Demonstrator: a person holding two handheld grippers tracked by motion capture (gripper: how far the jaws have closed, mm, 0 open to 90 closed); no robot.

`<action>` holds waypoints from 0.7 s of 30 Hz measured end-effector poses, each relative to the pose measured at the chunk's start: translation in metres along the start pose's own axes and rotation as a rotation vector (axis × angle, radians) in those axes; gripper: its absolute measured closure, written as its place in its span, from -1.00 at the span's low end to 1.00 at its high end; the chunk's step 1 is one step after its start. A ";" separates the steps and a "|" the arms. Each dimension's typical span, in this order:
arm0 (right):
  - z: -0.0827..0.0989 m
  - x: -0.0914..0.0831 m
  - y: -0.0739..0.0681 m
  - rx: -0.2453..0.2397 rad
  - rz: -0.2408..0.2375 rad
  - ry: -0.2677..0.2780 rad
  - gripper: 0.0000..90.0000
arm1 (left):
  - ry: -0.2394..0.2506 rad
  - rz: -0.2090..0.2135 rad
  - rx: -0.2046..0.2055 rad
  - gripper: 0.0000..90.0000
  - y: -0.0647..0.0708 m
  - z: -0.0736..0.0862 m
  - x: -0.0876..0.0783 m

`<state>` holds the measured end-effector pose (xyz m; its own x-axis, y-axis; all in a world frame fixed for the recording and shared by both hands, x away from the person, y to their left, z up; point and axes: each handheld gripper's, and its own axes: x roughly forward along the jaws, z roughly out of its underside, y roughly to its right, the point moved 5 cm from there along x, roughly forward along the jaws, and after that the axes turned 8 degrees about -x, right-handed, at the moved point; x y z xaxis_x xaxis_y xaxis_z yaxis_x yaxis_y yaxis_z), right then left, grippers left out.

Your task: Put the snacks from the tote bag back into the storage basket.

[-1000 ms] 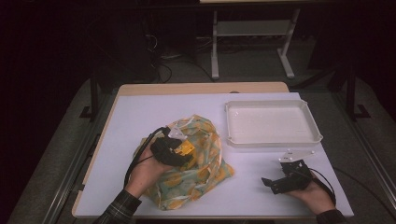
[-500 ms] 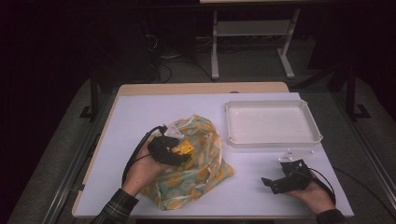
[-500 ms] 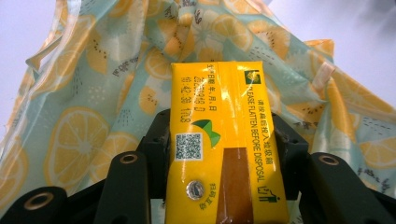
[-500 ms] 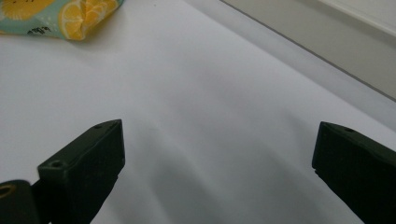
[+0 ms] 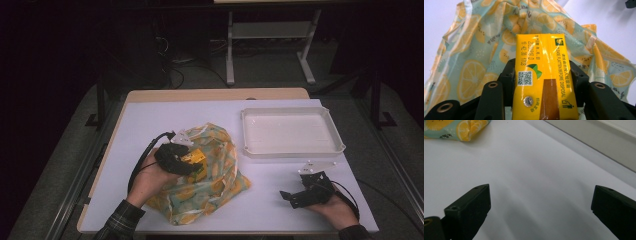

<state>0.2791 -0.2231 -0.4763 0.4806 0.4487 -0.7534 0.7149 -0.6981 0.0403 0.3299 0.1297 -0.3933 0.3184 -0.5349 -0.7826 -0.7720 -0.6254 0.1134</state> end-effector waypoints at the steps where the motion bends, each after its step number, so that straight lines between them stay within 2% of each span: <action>1: 0.000 0.000 0.000 0.001 0.000 0.001 -0.95 | 0.001 0.000 0.006 0.14 0.000 -0.001 -0.001; 3: 0.000 0.000 0.000 0.001 -0.001 0.000 -0.95 | 0.013 0.012 0.019 0.14 0.000 -0.004 -0.004; 5: 0.001 0.000 0.000 0.001 0.000 -0.002 -0.95 | 0.015 0.018 0.013 0.14 0.001 -0.005 -0.005; 7: 0.001 0.000 0.000 0.002 0.000 -0.003 -0.95 | 0.018 0.029 0.034 0.14 0.001 -0.008 -0.007; 13: 0.001 0.000 0.000 0.001 0.000 -0.001 -0.95 | 0.024 0.040 0.058 0.14 0.000 -0.015 -0.011; 21: 0.002 0.001 0.000 -0.003 -0.002 -0.001 -0.95 | 0.040 0.052 0.057 0.14 -0.001 -0.025 -0.015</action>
<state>0.2786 -0.2234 -0.4780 0.4788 0.4496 -0.7541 0.7175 -0.6953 0.0410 0.3392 0.1242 -0.3661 0.2983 -0.5888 -0.7512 -0.8176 -0.5638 0.1172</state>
